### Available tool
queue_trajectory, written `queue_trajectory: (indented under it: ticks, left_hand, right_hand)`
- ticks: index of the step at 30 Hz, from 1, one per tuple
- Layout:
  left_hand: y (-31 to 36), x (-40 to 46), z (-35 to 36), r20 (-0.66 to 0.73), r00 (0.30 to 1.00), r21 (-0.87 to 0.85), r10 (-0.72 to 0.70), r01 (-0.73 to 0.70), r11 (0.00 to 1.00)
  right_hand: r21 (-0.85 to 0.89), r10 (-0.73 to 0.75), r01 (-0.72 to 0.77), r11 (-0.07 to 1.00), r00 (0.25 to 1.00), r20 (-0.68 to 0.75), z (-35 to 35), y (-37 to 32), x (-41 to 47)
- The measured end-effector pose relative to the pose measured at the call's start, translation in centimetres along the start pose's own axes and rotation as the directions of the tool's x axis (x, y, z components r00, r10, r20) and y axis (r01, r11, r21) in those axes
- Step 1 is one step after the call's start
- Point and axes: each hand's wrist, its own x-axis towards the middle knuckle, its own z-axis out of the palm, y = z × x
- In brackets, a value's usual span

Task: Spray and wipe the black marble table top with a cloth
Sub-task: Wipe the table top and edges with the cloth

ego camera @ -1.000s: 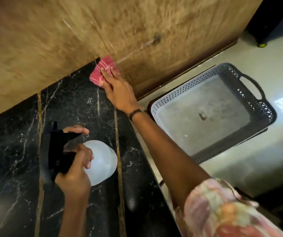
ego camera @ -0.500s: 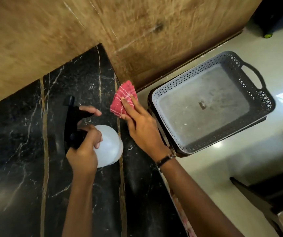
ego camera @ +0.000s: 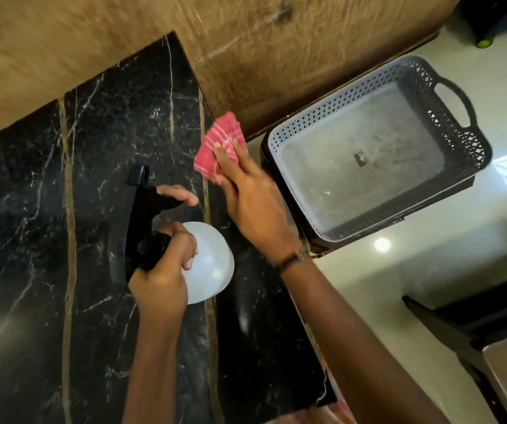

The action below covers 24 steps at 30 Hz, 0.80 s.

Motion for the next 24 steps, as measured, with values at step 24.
queue_trajectory:
  ticks: [24]
  left_hand:
    - [-1.2, -15.1, -4.2, 0.024, 0.999, -0.075, -0.030, 0.031, 0.997]
  right_hand:
    - [-0.181, 0.106, -0.128, 0.975, 0.986, -0.129, 0.4, 1.1, -24.2]
